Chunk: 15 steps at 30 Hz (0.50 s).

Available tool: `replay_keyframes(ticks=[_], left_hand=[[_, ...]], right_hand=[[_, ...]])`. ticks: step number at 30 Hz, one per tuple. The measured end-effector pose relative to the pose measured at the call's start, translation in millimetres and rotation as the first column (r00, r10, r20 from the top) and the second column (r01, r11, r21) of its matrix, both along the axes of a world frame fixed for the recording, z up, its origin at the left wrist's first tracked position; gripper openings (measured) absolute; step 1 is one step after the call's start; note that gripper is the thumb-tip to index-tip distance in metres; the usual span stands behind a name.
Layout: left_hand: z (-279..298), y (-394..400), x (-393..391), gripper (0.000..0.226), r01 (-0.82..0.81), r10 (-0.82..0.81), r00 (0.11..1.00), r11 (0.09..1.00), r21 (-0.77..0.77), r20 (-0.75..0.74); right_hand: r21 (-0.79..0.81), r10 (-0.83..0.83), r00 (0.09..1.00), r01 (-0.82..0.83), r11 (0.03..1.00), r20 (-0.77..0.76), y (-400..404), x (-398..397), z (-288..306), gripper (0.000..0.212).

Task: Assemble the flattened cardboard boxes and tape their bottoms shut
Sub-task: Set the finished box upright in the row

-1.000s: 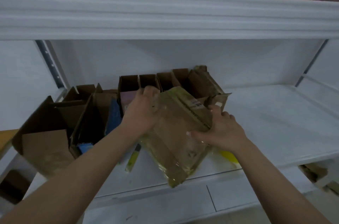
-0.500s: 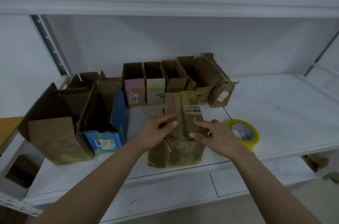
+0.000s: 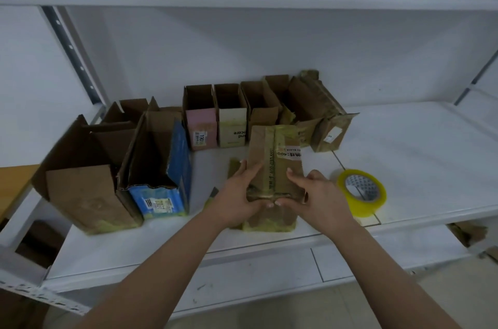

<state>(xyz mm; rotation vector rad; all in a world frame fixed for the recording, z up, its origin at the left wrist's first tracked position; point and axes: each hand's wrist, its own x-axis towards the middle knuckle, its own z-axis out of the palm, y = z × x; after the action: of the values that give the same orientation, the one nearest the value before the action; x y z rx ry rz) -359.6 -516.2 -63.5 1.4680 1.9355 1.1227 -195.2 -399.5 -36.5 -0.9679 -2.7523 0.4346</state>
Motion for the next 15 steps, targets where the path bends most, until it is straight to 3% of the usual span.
replay_keyframes(ticks=[3, 7, 11, 15], left_hand=[[3, -11, 5, 0.087, -0.19, 0.19, 0.981, 0.982, 0.002, 0.03], [-2, -35, 13, 0.056, -0.442, 0.442, 0.891, 0.897, 0.026, -0.102], [-6, -40, 27, 0.015, -0.51, 0.525, 0.828, 0.851, 0.125, -0.194], [-11, -42, 33, 0.014, -0.522, 0.549, 0.788, 0.836, 0.171, -0.28]], right_hand=[[0.047, -0.066, 0.998, 0.065, 0.997, 0.015, -8, -2, 0, 0.076], [0.087, -0.084, 0.996, 0.08, 0.993, 0.039, -11, -3, 5, 0.075], [0.094, -0.093, 0.994, 0.088, 0.992, 0.055, -11, -4, 8, 0.075], [0.085, -0.099, 0.994, 0.094, 0.992, 0.056, -11, -5, 8, 0.075]])
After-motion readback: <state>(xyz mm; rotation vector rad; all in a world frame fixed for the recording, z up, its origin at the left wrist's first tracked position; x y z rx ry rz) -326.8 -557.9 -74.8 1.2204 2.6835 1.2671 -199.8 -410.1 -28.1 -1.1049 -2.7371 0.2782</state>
